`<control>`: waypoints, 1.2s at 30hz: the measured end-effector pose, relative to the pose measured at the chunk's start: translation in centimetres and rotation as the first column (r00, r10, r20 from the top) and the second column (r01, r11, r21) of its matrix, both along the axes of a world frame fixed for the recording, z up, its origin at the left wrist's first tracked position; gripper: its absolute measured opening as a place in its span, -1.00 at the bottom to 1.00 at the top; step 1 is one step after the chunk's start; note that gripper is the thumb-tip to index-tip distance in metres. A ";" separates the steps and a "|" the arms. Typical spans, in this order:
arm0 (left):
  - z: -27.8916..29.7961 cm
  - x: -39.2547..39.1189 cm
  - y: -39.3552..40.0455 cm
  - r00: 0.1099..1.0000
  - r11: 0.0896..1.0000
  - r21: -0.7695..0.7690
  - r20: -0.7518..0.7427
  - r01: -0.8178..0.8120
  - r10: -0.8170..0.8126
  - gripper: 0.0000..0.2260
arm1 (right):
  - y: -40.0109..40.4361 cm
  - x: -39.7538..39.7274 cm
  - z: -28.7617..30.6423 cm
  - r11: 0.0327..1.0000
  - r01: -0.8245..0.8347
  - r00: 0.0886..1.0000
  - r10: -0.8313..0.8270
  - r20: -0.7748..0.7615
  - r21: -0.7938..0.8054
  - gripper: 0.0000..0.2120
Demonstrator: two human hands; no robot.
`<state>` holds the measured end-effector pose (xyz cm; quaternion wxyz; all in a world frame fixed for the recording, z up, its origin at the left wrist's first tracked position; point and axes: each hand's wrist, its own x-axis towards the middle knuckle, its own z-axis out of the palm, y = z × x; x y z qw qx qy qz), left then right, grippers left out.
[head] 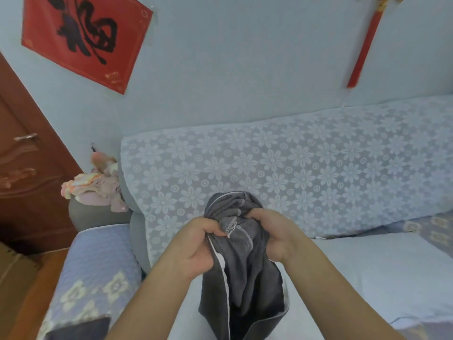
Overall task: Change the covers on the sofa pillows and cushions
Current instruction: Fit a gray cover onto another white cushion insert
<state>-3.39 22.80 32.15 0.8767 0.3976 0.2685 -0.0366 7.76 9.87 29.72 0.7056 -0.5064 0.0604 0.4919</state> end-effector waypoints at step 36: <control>-14.6 2.7 2.4 0.840 0.784 0.566 -0.271 -0.256 0.470 -0.74 | -14.1 13.0 -32.1 0.722 0.065 0.973 0.108 0.205 -0.689 -0.10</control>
